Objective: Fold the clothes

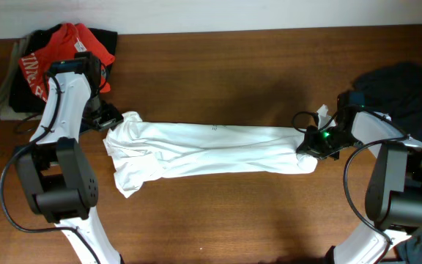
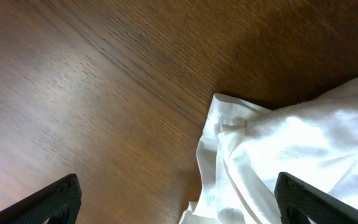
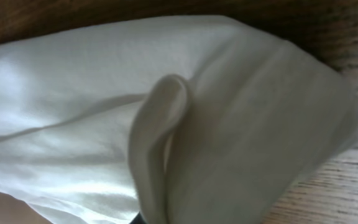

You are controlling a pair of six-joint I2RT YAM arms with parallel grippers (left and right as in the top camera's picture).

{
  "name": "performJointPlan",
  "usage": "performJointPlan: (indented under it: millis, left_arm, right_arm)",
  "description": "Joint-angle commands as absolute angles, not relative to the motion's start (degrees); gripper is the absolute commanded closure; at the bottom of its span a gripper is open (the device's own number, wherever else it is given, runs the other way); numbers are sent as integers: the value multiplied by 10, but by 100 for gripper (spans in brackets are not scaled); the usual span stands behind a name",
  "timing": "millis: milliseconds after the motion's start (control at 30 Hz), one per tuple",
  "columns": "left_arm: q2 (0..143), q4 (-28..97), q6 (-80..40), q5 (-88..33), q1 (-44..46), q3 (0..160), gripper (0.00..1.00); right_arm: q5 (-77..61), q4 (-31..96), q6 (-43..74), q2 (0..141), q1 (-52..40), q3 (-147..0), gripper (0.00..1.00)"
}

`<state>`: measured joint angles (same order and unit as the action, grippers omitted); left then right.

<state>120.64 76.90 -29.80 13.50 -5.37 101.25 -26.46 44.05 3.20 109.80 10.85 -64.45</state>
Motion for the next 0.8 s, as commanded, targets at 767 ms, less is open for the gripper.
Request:
performJointPlan:
  millis: [767]
  left_arm:
    - [1202,771,-299,132,-53,1012,1]
  right_arm:
    - [-55,731,117,1093,62,-917,96]
